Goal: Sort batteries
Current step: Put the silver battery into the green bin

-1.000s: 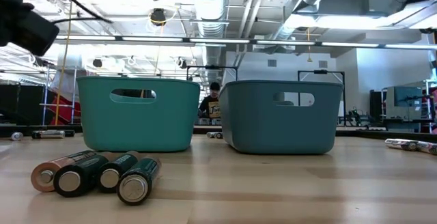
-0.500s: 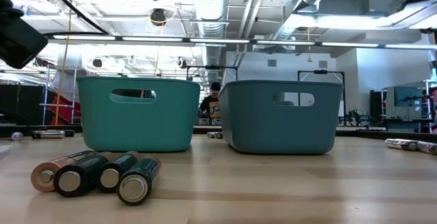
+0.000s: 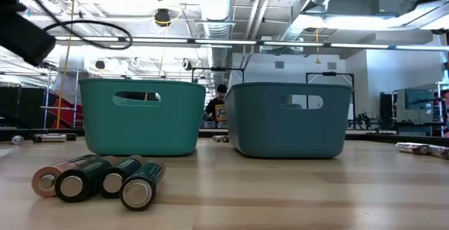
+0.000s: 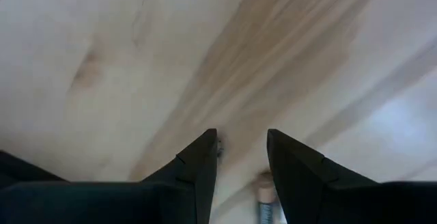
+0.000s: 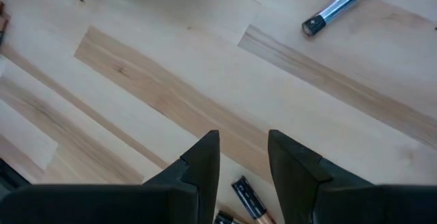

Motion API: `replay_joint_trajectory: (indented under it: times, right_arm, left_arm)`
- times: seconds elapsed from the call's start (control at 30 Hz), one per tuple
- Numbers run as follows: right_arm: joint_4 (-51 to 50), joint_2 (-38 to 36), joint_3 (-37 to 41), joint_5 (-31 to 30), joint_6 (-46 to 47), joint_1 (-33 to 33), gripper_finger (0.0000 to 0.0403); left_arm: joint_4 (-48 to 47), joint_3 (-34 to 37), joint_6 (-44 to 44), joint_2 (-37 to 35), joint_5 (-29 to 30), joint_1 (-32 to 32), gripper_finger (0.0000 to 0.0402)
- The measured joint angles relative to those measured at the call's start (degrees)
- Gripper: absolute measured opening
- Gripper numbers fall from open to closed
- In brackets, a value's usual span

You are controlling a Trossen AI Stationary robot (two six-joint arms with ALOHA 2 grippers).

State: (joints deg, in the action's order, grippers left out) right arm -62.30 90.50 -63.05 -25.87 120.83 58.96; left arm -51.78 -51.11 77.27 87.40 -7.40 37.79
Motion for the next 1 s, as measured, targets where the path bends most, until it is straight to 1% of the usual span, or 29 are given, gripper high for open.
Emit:
replay_joint_trajectory:
  times: [0.17,0.43,0.63,0.77,0.83,1.0]
  right_arm:
    - [1.51,0.0,0.02,0.0,-1.85,-1.18,0.0142]
    - [2.14,0.02,0.02,0.0,-3.79,-2.83,0.0142]
    - [2.2,0.02,0.02,0.0,-5.74,-4.78,0.0142]
    - [2.53,0.02,0.02,0.0,-7.79,-6.33,0.0142]
    - [2.95,0.02,0.02,0.0,-8.99,-7.15,0.0142]
    - [3.1,0.02,0.02,0.01,-11.41,-8.73,0.0142]
  left_arm:
    - [0.08,-0.02,-0.57,1.0,-0.18,1.49,0.0123]
    - [-0.57,-0.02,-3.97,0.94,-0.33,4.3,0.0123]
    - [-2.75,-0.02,-3.72,0.91,-0.31,7.43,0.0123]
    - [-2.4,1.23,-1.36,0.91,-0.27,9.16,0.0123]
    - [-0.86,2.38,0.03,0.91,-0.31,9.71,0.0123]
    - [6.52,5.65,1.69,0.91,-0.33,10.19,0.0123]
